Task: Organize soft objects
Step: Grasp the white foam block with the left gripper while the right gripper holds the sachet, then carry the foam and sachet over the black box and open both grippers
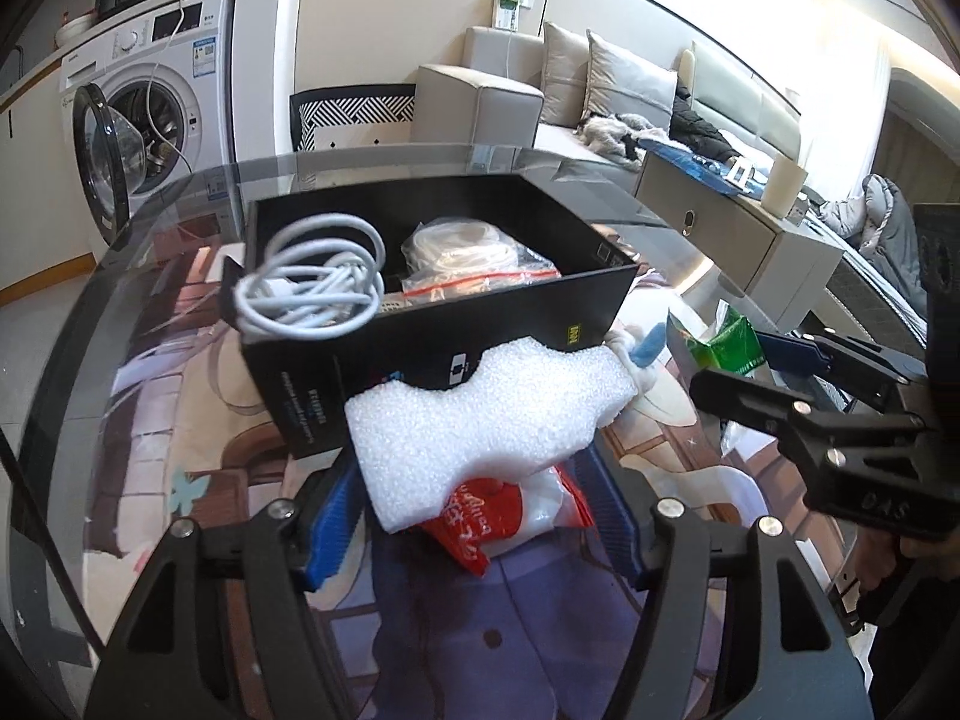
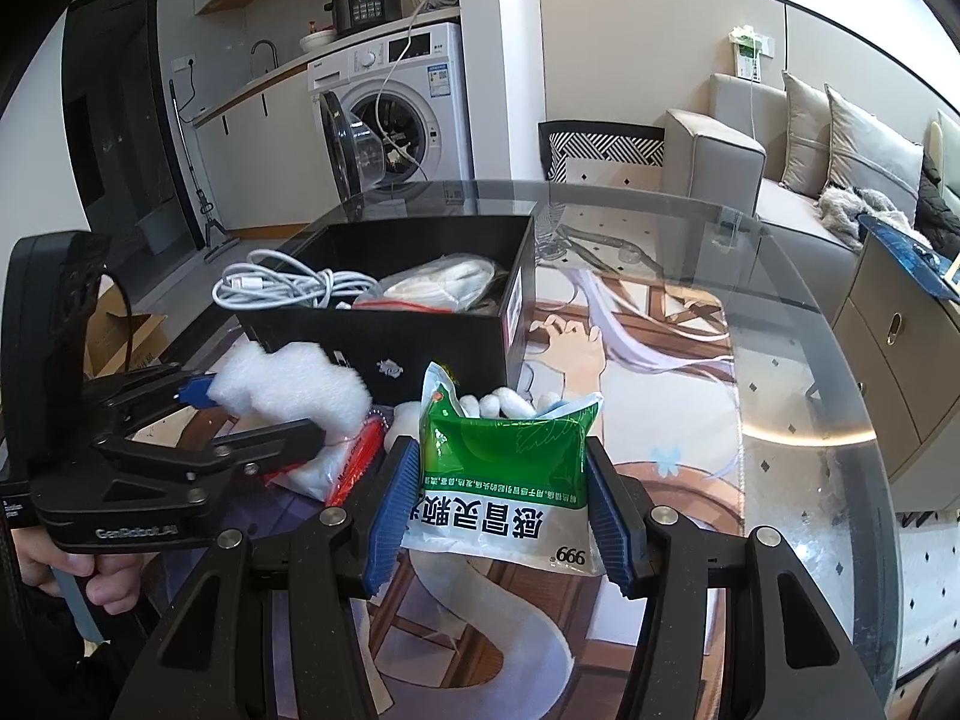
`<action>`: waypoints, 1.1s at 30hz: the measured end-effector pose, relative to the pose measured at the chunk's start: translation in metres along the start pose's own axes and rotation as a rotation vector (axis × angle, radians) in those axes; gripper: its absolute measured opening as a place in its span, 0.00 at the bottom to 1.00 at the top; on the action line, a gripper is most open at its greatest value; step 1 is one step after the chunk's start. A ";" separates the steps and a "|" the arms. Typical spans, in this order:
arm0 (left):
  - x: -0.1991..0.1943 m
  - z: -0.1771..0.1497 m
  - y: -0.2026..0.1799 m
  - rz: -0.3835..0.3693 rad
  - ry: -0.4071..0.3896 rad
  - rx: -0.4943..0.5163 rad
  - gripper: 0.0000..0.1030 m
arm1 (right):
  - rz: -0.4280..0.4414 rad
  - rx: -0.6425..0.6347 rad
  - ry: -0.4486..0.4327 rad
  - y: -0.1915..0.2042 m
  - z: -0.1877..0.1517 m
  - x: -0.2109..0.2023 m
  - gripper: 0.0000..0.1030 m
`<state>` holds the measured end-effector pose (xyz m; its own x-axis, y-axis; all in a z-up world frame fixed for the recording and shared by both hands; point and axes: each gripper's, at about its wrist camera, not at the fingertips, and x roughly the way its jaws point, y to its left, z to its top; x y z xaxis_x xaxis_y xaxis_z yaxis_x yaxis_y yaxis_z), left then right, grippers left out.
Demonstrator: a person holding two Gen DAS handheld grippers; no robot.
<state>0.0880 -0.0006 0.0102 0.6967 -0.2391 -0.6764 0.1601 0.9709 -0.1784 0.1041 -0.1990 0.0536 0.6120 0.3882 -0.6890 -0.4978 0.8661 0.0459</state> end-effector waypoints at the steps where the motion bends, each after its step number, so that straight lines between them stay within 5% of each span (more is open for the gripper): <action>1: -0.005 0.000 0.002 -0.003 -0.009 -0.007 0.65 | 0.009 0.004 -0.006 0.000 0.001 -0.002 0.53; 17: -0.044 0.002 0.028 0.039 -0.093 -0.031 0.65 | 0.029 -0.025 -0.054 0.017 0.015 -0.019 0.53; 33: -0.022 0.031 0.044 -0.008 -0.089 -0.065 0.65 | 0.023 -0.050 -0.053 0.025 0.040 -0.008 0.53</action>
<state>0.1016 0.0480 0.0398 0.7556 -0.2415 -0.6089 0.1222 0.9652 -0.2311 0.1113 -0.1681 0.0892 0.6308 0.4253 -0.6490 -0.5415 0.8404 0.0244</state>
